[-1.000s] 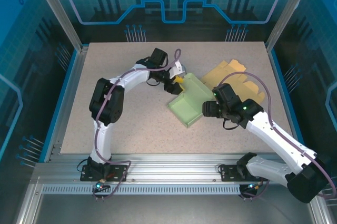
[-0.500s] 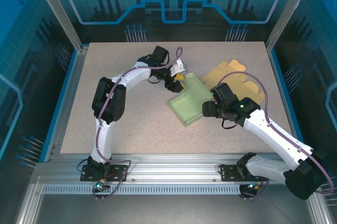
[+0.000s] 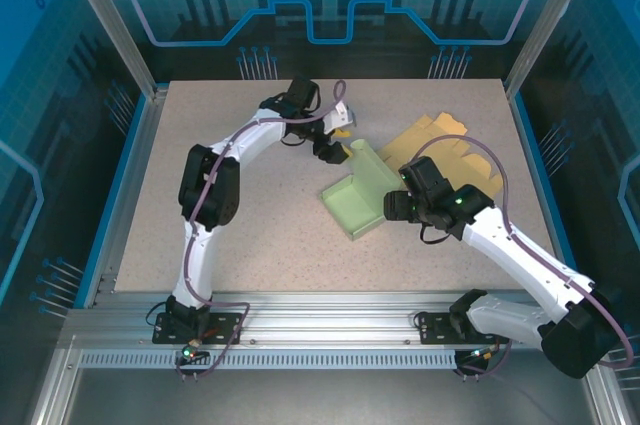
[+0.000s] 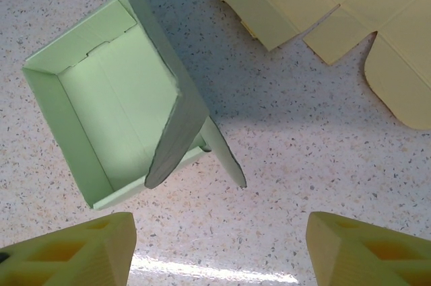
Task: Fold the paper box
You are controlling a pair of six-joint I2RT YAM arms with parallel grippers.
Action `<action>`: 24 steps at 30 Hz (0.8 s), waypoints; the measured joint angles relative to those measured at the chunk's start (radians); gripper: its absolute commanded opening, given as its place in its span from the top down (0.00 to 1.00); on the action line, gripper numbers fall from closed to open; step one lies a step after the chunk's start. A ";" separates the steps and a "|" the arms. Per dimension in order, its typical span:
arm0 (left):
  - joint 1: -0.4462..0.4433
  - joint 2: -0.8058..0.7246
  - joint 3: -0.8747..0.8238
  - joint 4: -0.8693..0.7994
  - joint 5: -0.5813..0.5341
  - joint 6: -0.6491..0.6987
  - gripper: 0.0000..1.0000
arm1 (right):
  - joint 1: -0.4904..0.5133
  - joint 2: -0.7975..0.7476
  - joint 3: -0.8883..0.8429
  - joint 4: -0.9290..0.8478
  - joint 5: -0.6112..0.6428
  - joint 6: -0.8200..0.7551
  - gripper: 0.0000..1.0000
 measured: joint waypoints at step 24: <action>-0.042 0.067 0.060 -0.103 0.022 0.061 1.00 | -0.028 0.030 0.000 0.014 0.003 -0.005 0.31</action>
